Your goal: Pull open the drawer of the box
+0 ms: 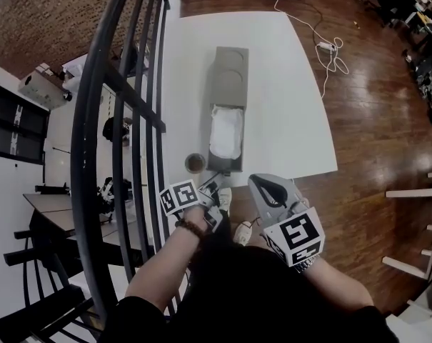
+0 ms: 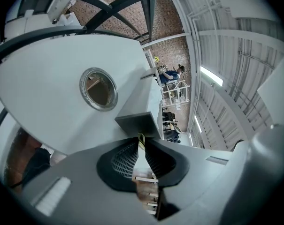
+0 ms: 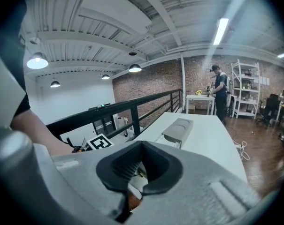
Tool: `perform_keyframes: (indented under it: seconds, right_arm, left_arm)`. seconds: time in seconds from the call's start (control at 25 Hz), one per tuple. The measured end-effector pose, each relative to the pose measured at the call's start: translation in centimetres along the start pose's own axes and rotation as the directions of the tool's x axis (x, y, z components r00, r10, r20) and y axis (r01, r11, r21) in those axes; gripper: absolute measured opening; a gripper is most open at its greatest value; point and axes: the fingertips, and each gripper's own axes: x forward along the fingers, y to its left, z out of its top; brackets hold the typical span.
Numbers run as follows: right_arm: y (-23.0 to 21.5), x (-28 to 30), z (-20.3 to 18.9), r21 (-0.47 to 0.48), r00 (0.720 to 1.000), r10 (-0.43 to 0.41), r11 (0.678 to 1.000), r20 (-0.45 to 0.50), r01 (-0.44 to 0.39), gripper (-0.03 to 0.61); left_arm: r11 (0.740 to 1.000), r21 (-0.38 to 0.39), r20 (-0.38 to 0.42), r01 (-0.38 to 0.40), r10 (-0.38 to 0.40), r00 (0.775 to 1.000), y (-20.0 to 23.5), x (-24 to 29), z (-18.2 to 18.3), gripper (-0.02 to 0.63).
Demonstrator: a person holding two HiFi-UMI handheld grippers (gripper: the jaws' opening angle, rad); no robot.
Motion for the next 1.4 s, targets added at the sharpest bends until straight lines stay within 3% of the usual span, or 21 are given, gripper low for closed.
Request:
perform_keyframes:
  seconds: [0.68,1.04,1.4]
  right_arm:
    - [0.7,-1.8,-0.4,-0.017,1.0,0.001,1.0,0.01,-0.001,-0.008]
    - [1.0,-2.0,0.3,-0.024,0.999,0.02,1.0,0.029,-0.019,-0.008]
    - [2.6,-2.9,0.3,-0.037,0.996,0.057,0.998,0.063,-0.055,-0.008]
  left_arm:
    - [1.0,-0.014,0.023,0.005,-0.004,1.0,0.8,-0.2,-0.7,0.058]
    - [0.999,0.012,0.041,-0.05,0.049,0.998,1.1,-1.3,-0.6,0.075]
    - [0.99,0.122,0.084,-0.076,0.066,0.994,-0.4,-3.7,-0.8,0.054]
